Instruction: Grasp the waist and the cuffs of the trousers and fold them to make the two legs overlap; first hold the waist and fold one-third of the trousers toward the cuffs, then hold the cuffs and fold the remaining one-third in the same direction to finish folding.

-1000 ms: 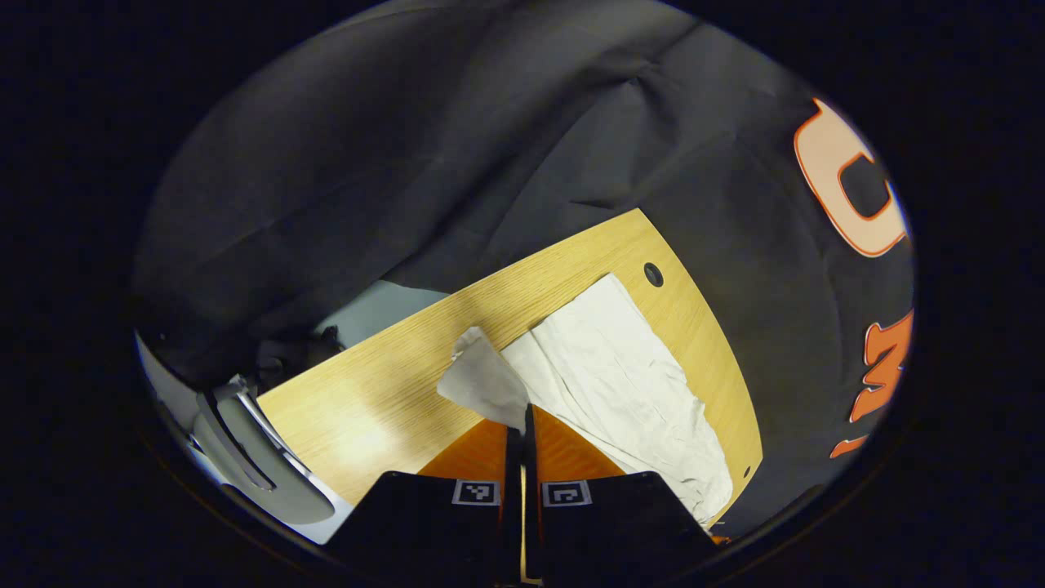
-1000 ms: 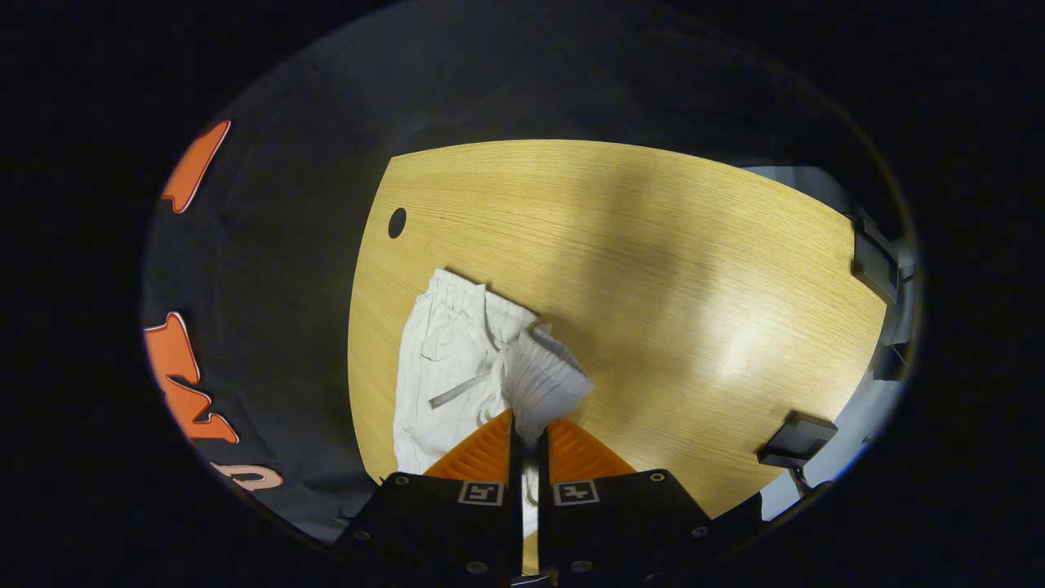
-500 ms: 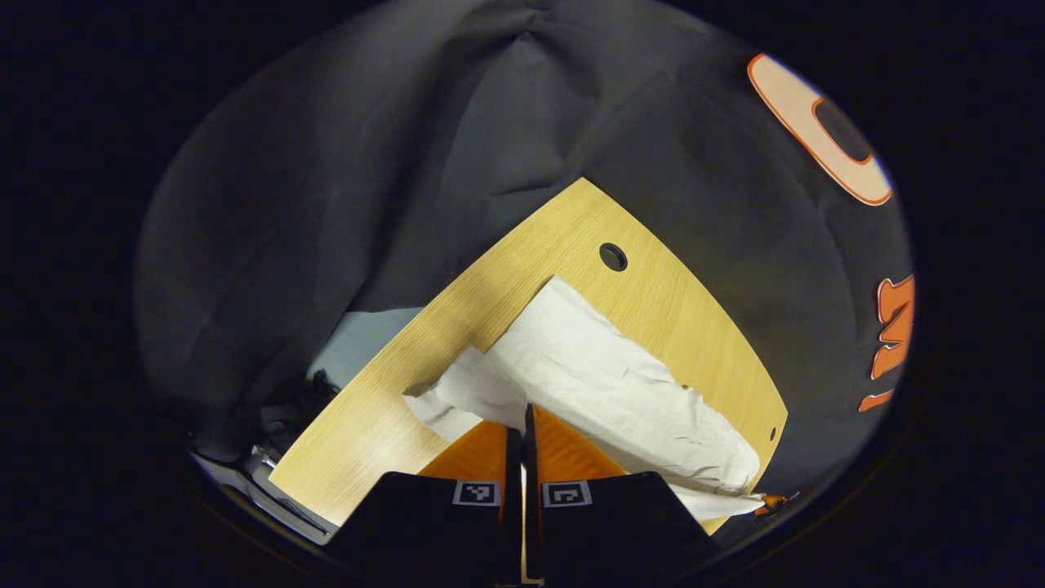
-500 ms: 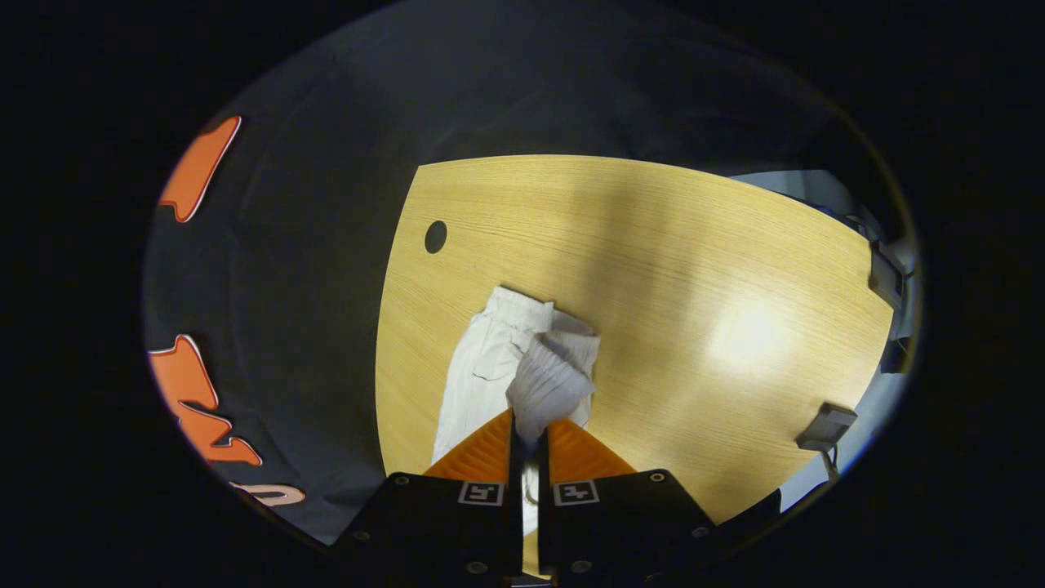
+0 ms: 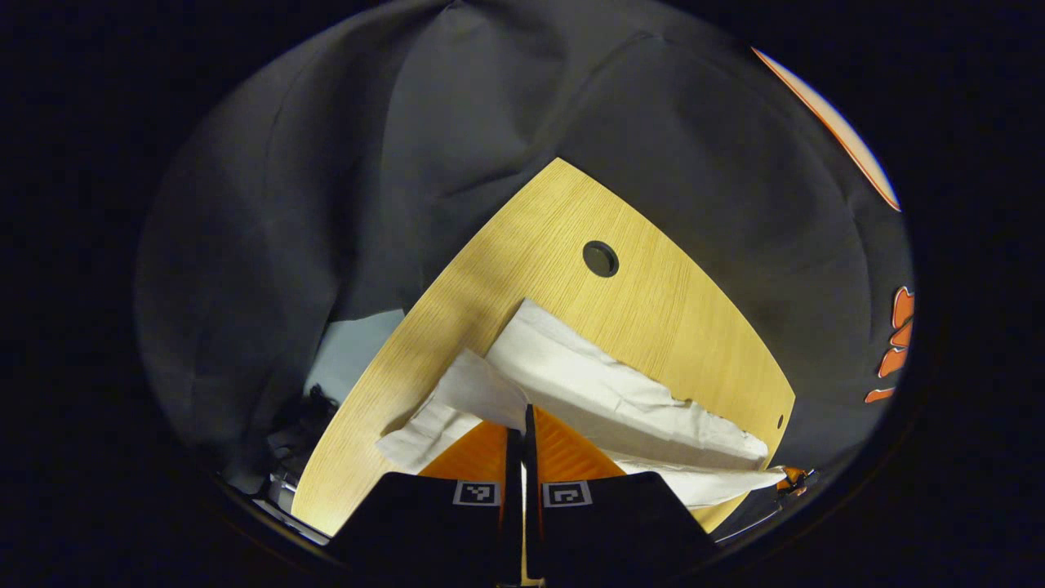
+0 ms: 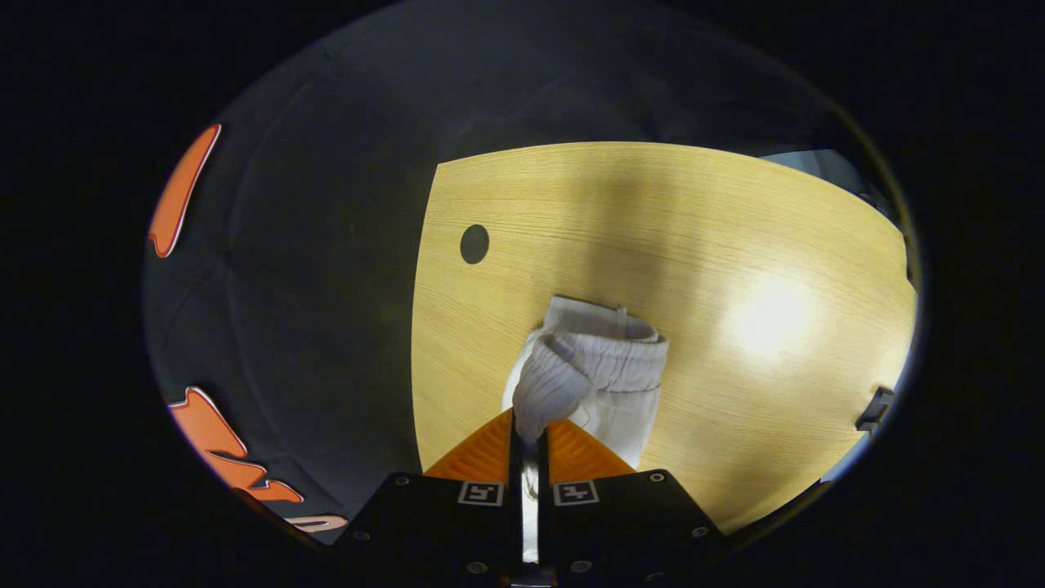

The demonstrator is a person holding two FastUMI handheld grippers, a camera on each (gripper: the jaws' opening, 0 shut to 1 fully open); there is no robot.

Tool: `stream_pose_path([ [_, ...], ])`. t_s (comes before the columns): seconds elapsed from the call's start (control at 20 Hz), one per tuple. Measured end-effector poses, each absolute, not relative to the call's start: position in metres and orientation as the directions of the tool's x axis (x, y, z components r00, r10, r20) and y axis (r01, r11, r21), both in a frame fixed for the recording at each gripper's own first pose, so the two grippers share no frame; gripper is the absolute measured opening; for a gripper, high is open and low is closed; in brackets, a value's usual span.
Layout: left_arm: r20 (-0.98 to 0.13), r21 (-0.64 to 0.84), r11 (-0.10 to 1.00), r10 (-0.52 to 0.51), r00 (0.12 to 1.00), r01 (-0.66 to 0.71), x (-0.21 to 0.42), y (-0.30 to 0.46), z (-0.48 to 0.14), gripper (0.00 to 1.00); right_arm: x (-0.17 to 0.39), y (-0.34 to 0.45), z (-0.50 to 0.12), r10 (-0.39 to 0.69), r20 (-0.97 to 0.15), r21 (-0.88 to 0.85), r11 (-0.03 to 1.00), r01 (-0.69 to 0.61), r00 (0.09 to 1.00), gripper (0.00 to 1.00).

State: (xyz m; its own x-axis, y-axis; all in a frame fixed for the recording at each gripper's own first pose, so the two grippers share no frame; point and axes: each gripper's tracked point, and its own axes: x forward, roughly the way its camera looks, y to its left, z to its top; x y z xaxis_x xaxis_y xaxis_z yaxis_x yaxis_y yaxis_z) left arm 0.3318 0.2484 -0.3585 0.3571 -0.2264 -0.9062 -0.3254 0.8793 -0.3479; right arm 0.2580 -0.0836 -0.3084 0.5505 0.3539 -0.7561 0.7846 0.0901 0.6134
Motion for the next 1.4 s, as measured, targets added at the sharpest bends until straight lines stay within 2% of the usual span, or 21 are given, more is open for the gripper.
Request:
stream_pose_path([
  [0.25, -0.883, -0.346, 0.89, -0.201, 0.424, -0.298, 0.362, 0.241, -0.362, 0.14, 0.299, -0.077, -0.3, 0.345, -0.664, 0.708, 0.004, 0.706, 0.664, 0.1],
  [0.35, -0.875, -0.343, 0.896, -0.195, 0.443, -0.283, 0.365, 0.239, -0.362, 0.31, 0.306, -0.079, -0.296, 0.336, -0.638, 0.737, 0.008, 0.676, 0.693, 0.14],
  [0.45, -0.862, -0.351, 0.906, -0.214, 0.459, -0.237, 0.366, 0.232, -0.352, 0.39, 0.307, -0.087, -0.291, 0.31, -0.644, 0.744, 0.041, 0.667, 0.7, 0.29],
  [0.5, -0.868, -0.335, 0.917, -0.211, 0.45, -0.216, 0.365, 0.23, -0.349, 0.5, 0.298, -0.092, -0.297, 0.298, -0.657, 0.738, 0.066, 0.672, 0.693, 0.39],
  [0.6, -0.878, -0.321, 0.929, -0.22, 0.425, -0.182, 0.356, 0.223, -0.34, 0.71, 0.284, -0.096, -0.301, 0.29, -0.688, 0.717, 0.125, 0.686, 0.665, 0.51],
  [0.7, -0.889, -0.314, 0.938, -0.235, 0.393, -0.15, 0.344, 0.215, -0.329, 0.93, 0.261, -0.1, -0.311, 0.286, -0.732, 0.676, 0.196, 0.71, 0.618, 0.58],
  [0.8, -0.899, -0.301, 0.946, -0.24, 0.366, -0.119, 0.335, 0.209, -0.321, 0.96, 0.235, -0.103, -0.323, 0.284, -0.776, 0.628, 0.262, 0.733, 0.563, 0.64],
  [0.9, -0.909, -0.295, 0.951, -0.25, 0.334, -0.089, 0.321, 0.198, -0.316, 0.96, 0.219, -0.099, -0.334, 0.302, -0.786, 0.613, 0.275, 0.741, 0.539, 0.7],
  [0.95, -0.91, -0.291, 0.954, -0.255, 0.327, -0.068, 0.315, 0.193, -0.313, 0.96, 0.212, -0.097, -0.339, 0.311, -0.788, 0.609, 0.27, 0.746, 0.531, 0.82],
  [1.0, -0.917, -0.273, 0.961, -0.244, 0.316, -0.051, 0.31, 0.191, -0.312, 0.97, 0.207, -0.097, -0.345, 0.308, -0.796, 0.598, 0.272, 0.754, 0.521, 0.74],
  [1.05, -0.924, -0.251, 0.967, -0.23, 0.306, -0.032, 0.302, 0.191, -0.31, 0.96, 0.2, -0.098, -0.354, 0.304, -0.812, 0.576, 0.286, 0.766, 0.498, 0.75],
  [1.1, -0.931, -0.202, 0.979, -0.192, 0.312, -0.001, 0.297, 0.196, -0.308, 0.97, 0.194, -0.1, -0.362, 0.298, -0.826, 0.558, 0.303, 0.772, 0.48, 0.66],
  [1.15, -0.938, -0.144, 0.989, -0.149, 0.312, 0.041, 0.294, 0.198, -0.308, 0.98, 0.192, -0.1, -0.367, 0.297, -0.833, 0.548, 0.316, 0.775, 0.468, 0.77],
  [1.25, -0.934, -0.073, 0.99, -0.109, 0.34, 0.117, 0.285, 0.192, -0.301, 1.0, 0.196, -0.101, -0.376, 0.286, -0.836, 0.544, 0.328, 0.773, 0.467, 0.8],
  [1.4, -0.934, -0.047, 0.988, -0.097, 0.345, 0.148, 0.261, 0.171, -0.287, 0.98, 0.207, -0.105, -0.387, 0.256, -0.84, 0.541, 0.334, 0.772, 0.478, 0.87],
])
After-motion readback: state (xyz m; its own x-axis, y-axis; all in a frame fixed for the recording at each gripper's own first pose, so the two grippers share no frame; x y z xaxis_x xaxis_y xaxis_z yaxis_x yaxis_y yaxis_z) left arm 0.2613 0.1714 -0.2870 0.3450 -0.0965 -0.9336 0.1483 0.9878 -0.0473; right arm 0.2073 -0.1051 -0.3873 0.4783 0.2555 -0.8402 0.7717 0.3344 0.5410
